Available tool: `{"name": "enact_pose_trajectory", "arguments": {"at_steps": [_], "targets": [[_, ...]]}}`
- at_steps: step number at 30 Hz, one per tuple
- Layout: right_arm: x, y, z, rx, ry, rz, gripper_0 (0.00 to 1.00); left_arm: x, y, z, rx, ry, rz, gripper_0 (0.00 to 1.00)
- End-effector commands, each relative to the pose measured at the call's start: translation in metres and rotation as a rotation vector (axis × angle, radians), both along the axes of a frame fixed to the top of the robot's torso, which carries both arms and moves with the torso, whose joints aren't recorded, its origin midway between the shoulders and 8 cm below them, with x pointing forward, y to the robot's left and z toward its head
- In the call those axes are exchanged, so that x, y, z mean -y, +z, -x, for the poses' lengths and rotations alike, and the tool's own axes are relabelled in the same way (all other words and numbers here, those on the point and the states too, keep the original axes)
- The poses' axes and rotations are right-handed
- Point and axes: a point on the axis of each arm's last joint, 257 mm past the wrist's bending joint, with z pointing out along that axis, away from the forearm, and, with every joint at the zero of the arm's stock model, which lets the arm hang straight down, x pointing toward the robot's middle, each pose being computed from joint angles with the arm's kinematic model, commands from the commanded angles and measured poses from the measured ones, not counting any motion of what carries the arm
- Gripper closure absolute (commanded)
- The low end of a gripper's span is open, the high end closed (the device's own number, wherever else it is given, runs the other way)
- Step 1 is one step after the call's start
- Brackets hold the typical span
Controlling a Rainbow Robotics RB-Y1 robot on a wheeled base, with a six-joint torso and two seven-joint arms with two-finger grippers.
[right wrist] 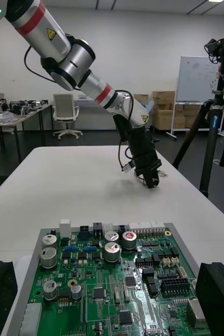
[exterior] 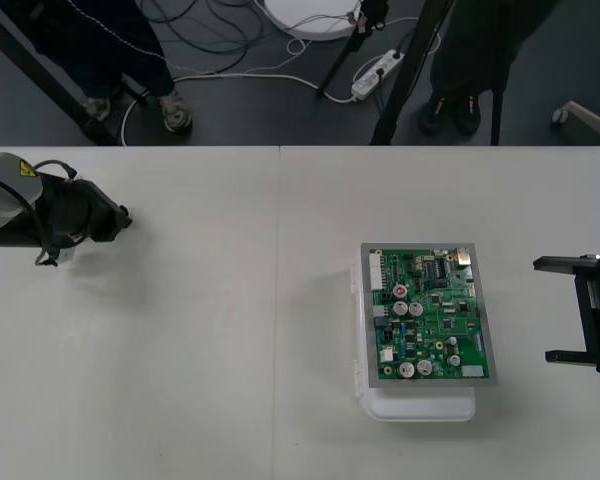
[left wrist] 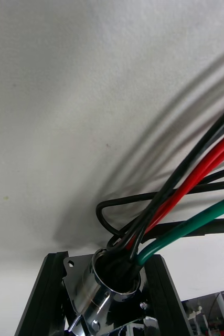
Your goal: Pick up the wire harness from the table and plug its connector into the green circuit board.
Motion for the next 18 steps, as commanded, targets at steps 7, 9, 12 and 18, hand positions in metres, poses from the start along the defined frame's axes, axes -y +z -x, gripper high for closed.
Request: {"name": "enact_pose_trajectory", "arguments": {"at_steps": [7,9,12,18], "targets": [[-0.006,0.013,-0.004,0.022,0.012,-0.038,0.0,0.025,0.033,-0.014,0.027,-0.052,0.036,1.0],[-0.006,0.013,-0.004,0.022,0.013,-0.035,0.0,0.027,0.034,-0.012,0.018,-0.056,0.05,1.0],[-0.006,0.012,-0.004,0.022,0.013,-0.036,0.0,0.027,0.038,-0.008,0.004,-0.066,0.066,1.0],[-0.006,0.013,-0.004,0.021,0.012,-0.038,0.0,0.031,0.045,0.0,-0.014,-0.135,0.026,1.0]]}}
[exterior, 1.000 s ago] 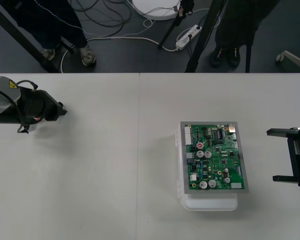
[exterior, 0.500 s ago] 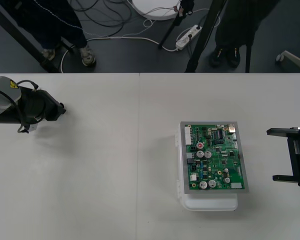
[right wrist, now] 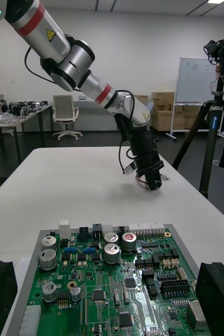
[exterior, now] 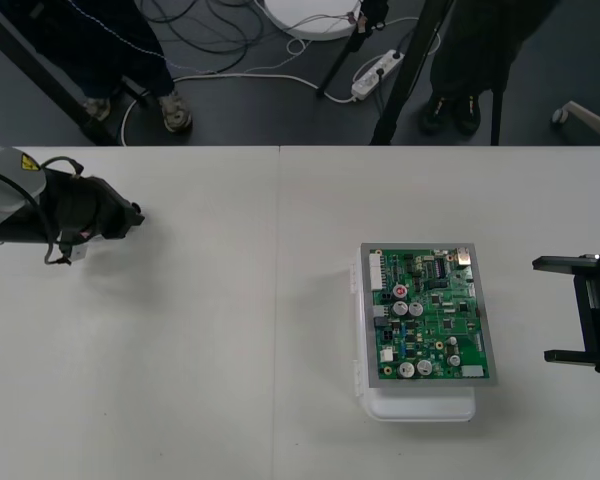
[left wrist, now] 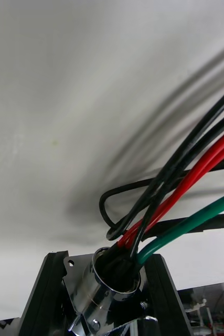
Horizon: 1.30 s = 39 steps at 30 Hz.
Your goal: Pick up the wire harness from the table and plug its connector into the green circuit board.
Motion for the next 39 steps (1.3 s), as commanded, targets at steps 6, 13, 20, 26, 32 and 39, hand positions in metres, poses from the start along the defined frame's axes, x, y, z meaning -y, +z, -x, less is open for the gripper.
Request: {"name": "enact_pose_trajectory", "arguments": {"at_steps": [6,13,20,26,32,39], "targets": [[-0.005,0.014,-0.005,0.021,0.01,-0.036,0.0,0.007,0.046,0.008,-0.008,-0.173,-0.095,1.0],[-0.005,0.014,-0.005,0.021,0.009,-0.037,0.0,0.012,0.057,0.019,-0.025,-0.236,-0.11,1.0],[-0.005,0.014,-0.005,0.018,0.01,-0.038,0.0,0.016,0.072,0.029,-0.055,-0.228,-0.066,1.0],[-0.005,0.014,-0.005,0.015,0.01,-0.038,0.0,0.02,0.087,0.035,-0.126,-0.136,0.033,1.0],[-0.005,0.014,-0.005,0.017,0.01,-0.038,0.0,0.035,0.097,0.043,-0.22,-0.027,0.147,1.0],[-0.005,0.013,-0.004,0.015,0.01,-0.036,0.0,0.045,0.112,0.057,-0.341,0.106,0.246,1.0]]}}
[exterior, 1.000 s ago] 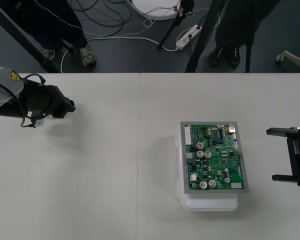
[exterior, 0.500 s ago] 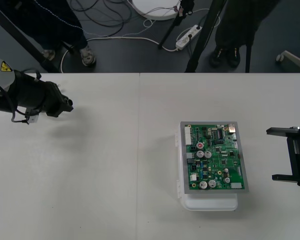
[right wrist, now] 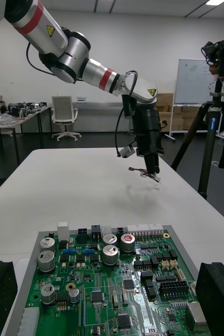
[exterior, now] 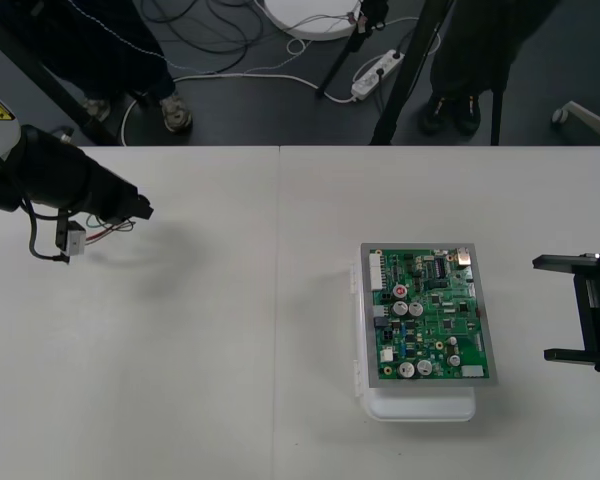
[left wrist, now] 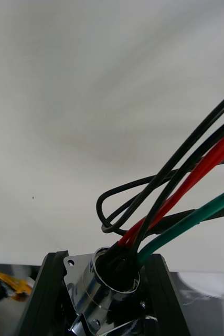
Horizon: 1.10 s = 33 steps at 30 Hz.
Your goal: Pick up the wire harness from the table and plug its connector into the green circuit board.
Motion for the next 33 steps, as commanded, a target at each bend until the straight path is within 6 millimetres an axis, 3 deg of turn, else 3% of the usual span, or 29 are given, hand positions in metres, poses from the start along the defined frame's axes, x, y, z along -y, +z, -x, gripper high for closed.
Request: {"name": "enact_pose_trajectory", "arguments": {"at_steps": [1,14,31,33], "targets": [[-0.005,0.012,-0.004,0.014,0.013,-0.032,0.0,-0.005,0.052,0.003,-0.056,0.053,0.021,1.0],[-0.005,0.013,-0.004,0.012,0.013,-0.031,0.0,0.015,0.084,0.044,-0.224,0.251,0.092,1.0],[-0.005,0.013,-0.004,0.003,0.013,-0.033,0.0,0.059,0.103,0.134,-0.416,0.536,0.251,1.0],[-0.004,0.013,-0.004,0.001,0.012,-0.032,0.0,0.072,0.111,0.141,-0.431,0.568,0.321,1.0]]}}
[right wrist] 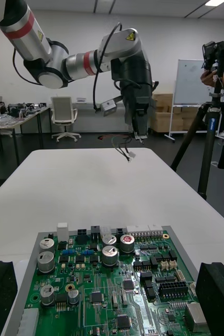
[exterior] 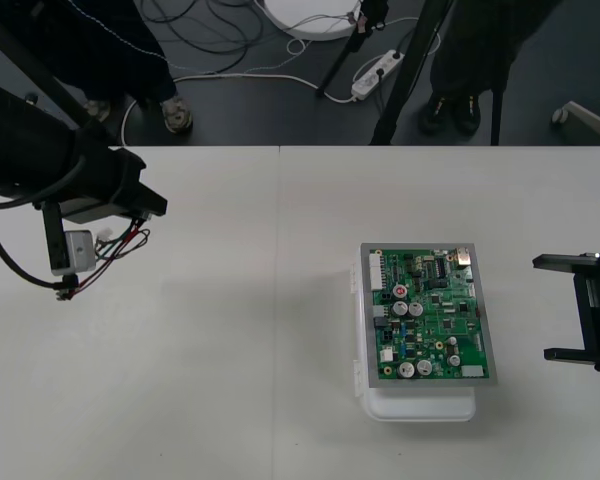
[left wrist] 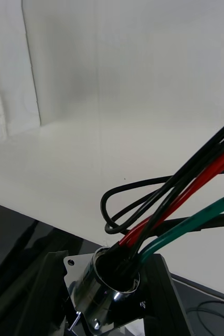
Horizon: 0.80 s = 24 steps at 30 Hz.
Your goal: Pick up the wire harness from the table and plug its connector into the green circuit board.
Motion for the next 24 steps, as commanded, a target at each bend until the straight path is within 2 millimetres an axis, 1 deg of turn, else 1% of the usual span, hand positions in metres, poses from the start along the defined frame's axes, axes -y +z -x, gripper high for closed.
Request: {"name": "enact_pose_trajectory", "arguments": {"at_steps": [1,5,6,7,9,12,17,24], "targets": [[-0.004,0.014,-0.005,0.005,0.012,-0.03,0.0,0.0,0.014,0.026,-0.14,0.238,0.108,1.0],[-0.004,0.014,-0.005,0.003,0.012,-0.032,0.0,0.019,0.028,0.03,-0.149,0.319,0.205,1.0],[-0.004,0.014,-0.005,0.003,0.012,-0.032,0.0,0.019,0.028,0.03,-0.149,0.319,0.205,1.0],[-0.004,0.014,-0.005,0.003,0.012,-0.032,0.0,0.027,0.033,0.034,-0.147,0.346,0.238,1.0],[-0.004,0.014,-0.005,0.003,0.012,-0.032,0.0,0.033,0.035,0.039,-0.158,0.391,0.272,1.0],[-0.004,0.014,-0.005,0.002,0.012,-0.031,0.0,0.041,0.033,0.047,-0.187,0.44,0.302,1.0],[-0.004,0.014,-0.005,0.002,0.012,-0.032,0.0,0.058,0.029,0.058,-0.285,0.554,0.402,1.0],[-0.004,0.014,-0.005,-0.004,0.014,-0.033,0.0,0.07,0.023,0.057,-0.341,0.654,0.484,1.0]]}}
